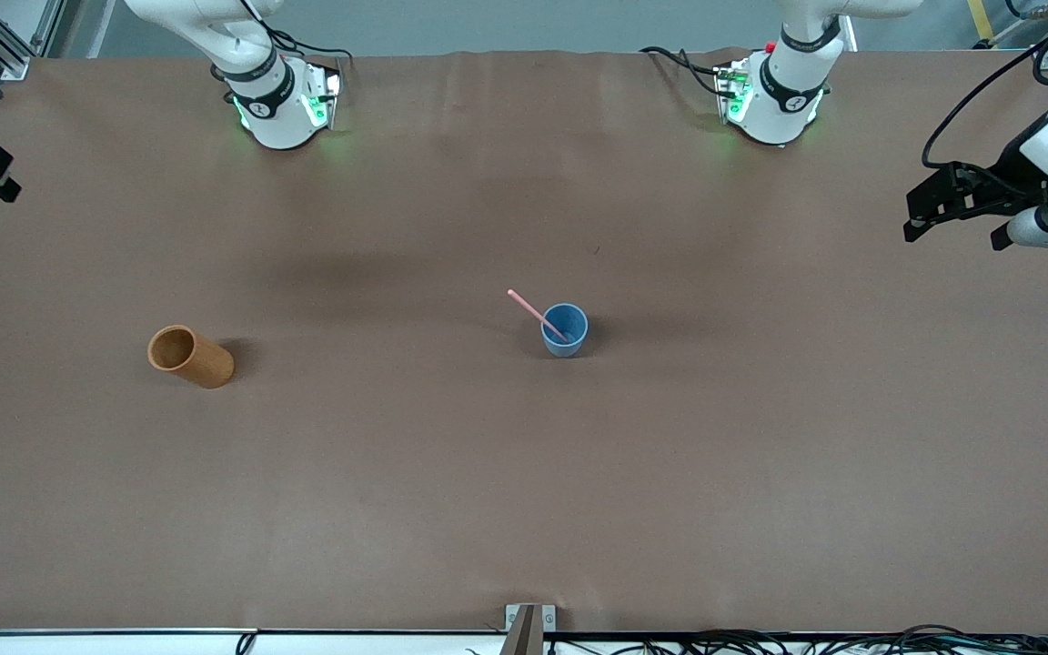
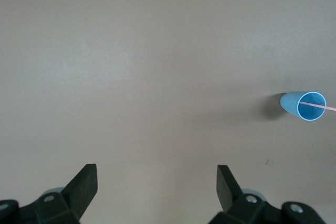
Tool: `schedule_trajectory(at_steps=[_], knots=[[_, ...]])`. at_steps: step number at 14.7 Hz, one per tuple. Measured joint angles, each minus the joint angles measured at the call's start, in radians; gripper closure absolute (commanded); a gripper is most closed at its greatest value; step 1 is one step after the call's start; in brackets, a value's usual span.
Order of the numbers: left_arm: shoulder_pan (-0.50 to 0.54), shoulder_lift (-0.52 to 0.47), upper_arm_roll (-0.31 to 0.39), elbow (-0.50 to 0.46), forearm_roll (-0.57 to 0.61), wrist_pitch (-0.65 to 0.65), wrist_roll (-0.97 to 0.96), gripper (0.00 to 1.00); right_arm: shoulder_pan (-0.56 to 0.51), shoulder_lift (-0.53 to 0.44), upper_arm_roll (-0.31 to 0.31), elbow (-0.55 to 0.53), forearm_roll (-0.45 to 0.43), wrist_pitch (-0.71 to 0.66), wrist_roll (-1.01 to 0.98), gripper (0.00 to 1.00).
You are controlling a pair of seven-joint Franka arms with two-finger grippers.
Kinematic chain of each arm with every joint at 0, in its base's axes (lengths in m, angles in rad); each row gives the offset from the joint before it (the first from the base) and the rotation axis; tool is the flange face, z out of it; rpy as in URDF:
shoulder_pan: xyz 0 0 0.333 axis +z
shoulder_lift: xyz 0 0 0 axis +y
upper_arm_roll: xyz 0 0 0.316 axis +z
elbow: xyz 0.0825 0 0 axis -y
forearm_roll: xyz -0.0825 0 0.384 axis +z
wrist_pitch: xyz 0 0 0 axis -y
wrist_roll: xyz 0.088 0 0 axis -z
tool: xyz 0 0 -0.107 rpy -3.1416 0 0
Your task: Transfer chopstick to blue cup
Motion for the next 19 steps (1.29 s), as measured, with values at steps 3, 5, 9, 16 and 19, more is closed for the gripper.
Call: schedule_trajectory(at_steps=[3, 5, 9, 16, 19], knots=[[0.003, 0.0, 0.0, 0.001, 0.0, 0.0, 0.0, 0.0, -0.001, 0.038, 0.0, 0.061, 0.0, -0.046, -0.027, 0.0], [0.027, 0.0, -0.011, 0.002, 0.0, 0.0, 0.006, 0.0, -0.012, 0.058, -0.001, 0.073, 0.019, -0.051, -0.037, 0.0], [0.094, 0.0, -0.071, 0.002, 0.0, 0.0, 0.022, 0.0, -0.056, 0.1, -0.002, 0.097, 0.06, -0.071, -0.053, 0.0], [0.104, 0.0, -0.079, 0.029, 0.0, 0.0, 0.022, 0.0, -0.072, 0.127, 0.021, 0.135, 0.069, -0.1, -0.078, 0.0], [0.105, 0.0, -0.08, 0.029, 0.0, -0.001, 0.022, 0.0, -0.107, 0.13, 0.07, 0.133, 0.07, -0.108, -0.085, 0.0]])
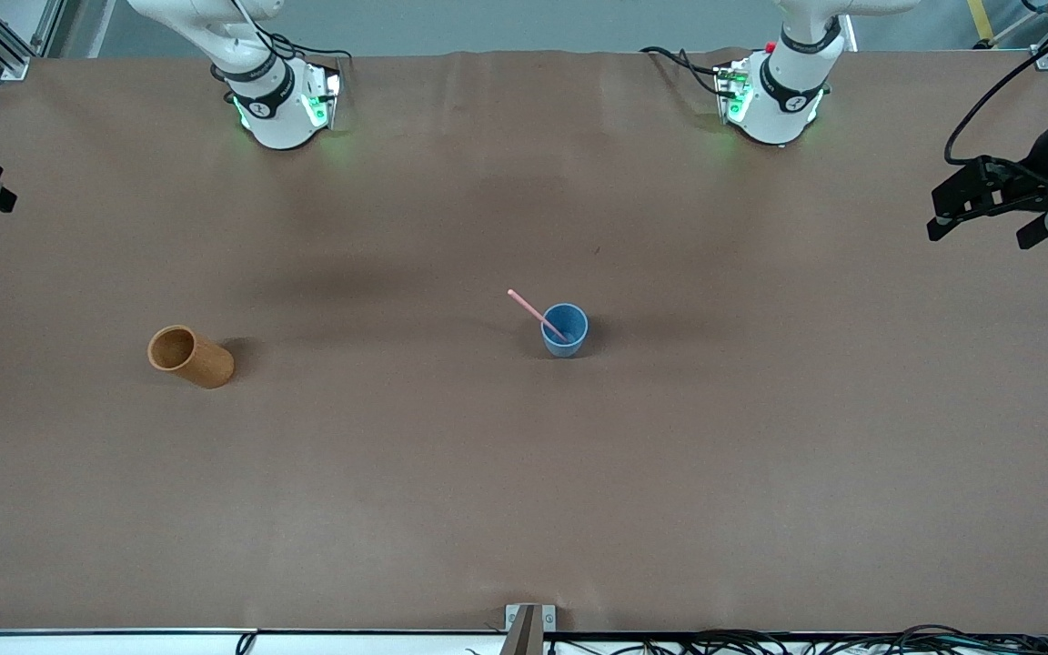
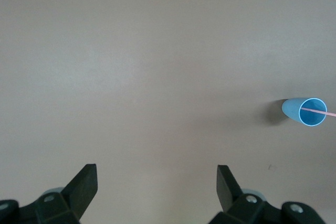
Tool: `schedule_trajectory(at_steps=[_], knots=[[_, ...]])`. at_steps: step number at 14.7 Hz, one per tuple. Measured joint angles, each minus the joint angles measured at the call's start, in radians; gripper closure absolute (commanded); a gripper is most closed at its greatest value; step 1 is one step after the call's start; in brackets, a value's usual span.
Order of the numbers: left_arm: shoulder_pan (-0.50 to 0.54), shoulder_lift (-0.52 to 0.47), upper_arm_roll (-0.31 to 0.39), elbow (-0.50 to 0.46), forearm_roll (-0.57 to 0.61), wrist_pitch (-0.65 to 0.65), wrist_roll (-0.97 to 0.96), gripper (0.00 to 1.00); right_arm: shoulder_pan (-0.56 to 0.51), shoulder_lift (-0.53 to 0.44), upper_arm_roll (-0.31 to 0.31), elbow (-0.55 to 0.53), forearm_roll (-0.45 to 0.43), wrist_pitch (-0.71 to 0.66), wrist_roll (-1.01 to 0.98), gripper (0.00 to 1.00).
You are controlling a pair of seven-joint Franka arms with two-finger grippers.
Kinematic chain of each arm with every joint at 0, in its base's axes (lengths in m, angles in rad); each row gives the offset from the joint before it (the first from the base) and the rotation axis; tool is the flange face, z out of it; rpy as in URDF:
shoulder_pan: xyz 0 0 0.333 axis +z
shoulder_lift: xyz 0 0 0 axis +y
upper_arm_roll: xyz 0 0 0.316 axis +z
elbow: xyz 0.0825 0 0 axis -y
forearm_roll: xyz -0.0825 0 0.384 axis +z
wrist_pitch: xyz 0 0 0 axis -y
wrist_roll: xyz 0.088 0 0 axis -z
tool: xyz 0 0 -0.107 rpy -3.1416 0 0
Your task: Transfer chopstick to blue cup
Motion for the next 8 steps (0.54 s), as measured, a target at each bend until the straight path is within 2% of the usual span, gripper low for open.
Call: schedule_trajectory(at_steps=[8], knots=[[0.0, 0.001, -0.002, 0.0, 0.0, -0.002, 0.0, 0.0, 0.0, 0.0, 0.016, -0.022, 0.0, -0.008, -0.034, 0.0]])
